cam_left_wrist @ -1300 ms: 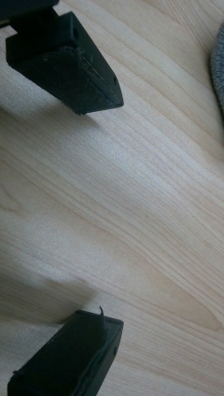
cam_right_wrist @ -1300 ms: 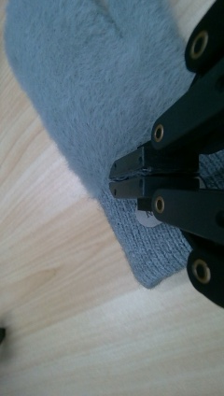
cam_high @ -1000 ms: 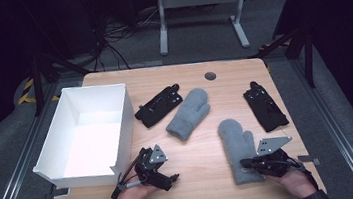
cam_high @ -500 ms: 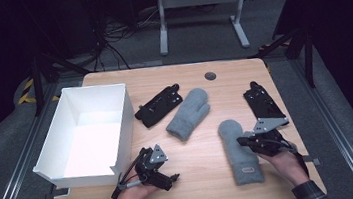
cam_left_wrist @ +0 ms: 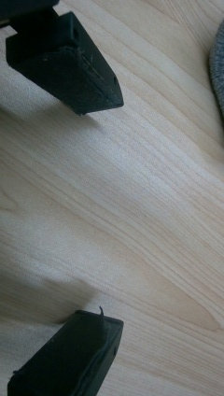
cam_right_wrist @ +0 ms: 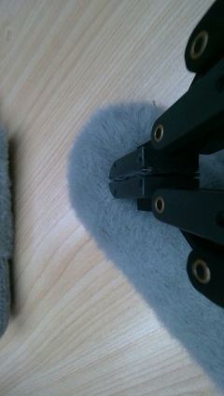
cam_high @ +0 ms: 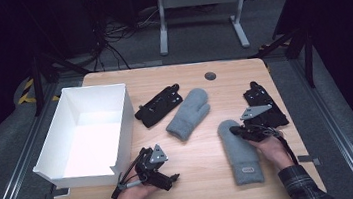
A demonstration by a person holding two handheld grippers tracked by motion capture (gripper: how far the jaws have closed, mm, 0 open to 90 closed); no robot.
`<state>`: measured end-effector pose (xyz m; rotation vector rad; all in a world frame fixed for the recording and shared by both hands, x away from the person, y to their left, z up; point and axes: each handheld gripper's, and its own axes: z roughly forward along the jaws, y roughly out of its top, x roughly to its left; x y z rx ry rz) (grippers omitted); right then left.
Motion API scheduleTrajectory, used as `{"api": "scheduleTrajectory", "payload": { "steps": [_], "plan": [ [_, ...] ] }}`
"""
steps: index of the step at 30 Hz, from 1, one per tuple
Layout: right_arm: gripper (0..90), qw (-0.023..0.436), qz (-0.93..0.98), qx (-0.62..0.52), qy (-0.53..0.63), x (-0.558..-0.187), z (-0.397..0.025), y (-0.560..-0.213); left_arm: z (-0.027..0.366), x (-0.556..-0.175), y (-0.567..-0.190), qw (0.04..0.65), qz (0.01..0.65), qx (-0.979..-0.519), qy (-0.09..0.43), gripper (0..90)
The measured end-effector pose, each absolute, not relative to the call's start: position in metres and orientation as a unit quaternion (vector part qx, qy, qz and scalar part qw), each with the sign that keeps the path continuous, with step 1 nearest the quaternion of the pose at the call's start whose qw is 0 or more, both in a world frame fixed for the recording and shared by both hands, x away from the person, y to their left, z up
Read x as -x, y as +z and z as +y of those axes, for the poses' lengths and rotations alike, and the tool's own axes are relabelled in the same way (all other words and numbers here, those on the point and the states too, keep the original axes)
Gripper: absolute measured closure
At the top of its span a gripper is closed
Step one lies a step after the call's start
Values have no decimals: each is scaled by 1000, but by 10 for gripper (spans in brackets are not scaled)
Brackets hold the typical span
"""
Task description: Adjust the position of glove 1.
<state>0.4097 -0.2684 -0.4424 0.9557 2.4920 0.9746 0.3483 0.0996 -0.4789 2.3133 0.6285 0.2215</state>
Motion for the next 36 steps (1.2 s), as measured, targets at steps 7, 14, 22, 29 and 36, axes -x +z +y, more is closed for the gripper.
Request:
{"api": "scheduleTrajectory", "payload": {
  "steps": [7, 14, 22, 29, 36],
  "plan": [
    [900, 137, 876, -313, 340, -405, -257, -445, 100, -348, -479, 359, 243, -897, 86, 0],
    [900, 132, 882, -299, 340, -400, -246, -445, 100, -348, -479, 360, 244, -897, 86, 0],
    [900, 128, 886, -289, 341, -398, -239, -445, 100, -348, -479, 360, 243, -896, 86, 0],
    [900, 122, 890, -273, 343, -395, -232, -446, 100, -348, -479, 360, 244, -897, 86, 0],
    [900, 131, 889, -267, 349, -390, -230, -440, 100, -348, -479, 360, 243, -896, 86, 0]
  ]
}}
